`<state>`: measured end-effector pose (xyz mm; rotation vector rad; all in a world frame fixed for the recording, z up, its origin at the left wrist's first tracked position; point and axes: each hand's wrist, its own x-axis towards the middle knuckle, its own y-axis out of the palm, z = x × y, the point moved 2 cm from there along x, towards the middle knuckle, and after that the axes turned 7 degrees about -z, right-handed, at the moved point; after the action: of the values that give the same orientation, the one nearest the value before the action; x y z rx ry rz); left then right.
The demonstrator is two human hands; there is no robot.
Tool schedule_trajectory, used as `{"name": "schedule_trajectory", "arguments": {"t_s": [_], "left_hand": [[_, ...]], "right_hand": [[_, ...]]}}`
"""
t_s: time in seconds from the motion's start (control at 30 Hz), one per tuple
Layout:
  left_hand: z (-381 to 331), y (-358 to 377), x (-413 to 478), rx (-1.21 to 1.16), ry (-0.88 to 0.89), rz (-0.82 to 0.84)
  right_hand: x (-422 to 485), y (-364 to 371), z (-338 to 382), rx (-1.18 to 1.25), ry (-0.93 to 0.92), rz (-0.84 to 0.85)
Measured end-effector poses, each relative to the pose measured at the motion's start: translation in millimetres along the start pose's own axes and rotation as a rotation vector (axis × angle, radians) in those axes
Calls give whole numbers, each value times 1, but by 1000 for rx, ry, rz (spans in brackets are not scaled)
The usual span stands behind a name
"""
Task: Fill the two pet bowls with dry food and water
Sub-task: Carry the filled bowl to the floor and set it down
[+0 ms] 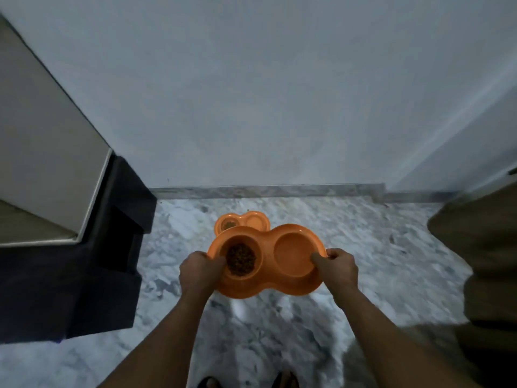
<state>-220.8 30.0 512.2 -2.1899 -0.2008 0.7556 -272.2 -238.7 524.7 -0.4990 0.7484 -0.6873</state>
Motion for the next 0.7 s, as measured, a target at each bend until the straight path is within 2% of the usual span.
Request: {"name": "schedule_trajectory", "arguments": {"t_s": [0.4,0.7], "left_hand": [[150,193,164,48,-23,-46],[231,296,240,2,-19,-72]], "right_hand": [[138,226,-172,7,-22,70],[208,334,-255,-28,-60,71]]}}
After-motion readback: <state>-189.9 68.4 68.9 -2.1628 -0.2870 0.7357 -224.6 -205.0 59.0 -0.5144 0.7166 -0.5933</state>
